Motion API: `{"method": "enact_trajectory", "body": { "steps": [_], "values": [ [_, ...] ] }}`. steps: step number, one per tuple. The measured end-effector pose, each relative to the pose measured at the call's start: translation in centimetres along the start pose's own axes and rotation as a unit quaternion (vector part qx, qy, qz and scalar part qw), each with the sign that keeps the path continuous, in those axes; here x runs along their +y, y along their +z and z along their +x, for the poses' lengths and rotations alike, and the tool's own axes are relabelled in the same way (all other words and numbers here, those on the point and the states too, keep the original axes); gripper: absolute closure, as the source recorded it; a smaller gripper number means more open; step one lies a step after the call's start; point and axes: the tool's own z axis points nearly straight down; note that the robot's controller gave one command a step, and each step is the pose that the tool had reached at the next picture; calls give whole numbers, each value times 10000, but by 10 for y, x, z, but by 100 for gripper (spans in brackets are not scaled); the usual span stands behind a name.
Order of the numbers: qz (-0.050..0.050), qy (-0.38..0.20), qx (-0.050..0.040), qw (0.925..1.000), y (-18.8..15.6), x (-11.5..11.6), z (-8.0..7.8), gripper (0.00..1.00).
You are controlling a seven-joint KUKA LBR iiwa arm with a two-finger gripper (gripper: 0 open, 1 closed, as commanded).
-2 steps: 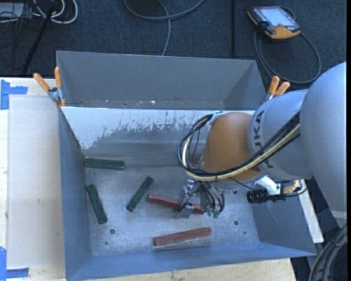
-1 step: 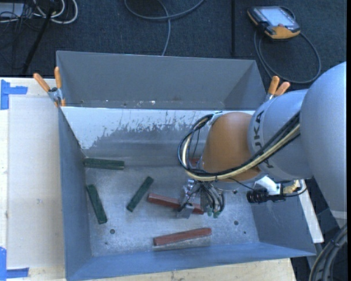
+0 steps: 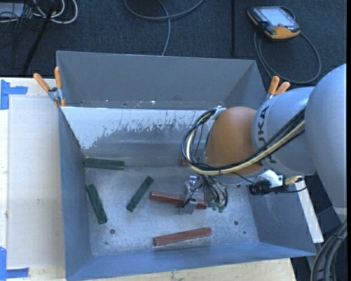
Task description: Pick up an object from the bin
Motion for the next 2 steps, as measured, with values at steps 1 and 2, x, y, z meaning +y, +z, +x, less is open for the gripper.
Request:
{"method": "enact_trajectory", "body": {
  "steps": [1, 2],
  "values": [
    [9, 310, -10, 9995, -84, -72, -12, 100],
    [9, 310, -10, 9995, -84, -72, -12, 100]
  ]
}}
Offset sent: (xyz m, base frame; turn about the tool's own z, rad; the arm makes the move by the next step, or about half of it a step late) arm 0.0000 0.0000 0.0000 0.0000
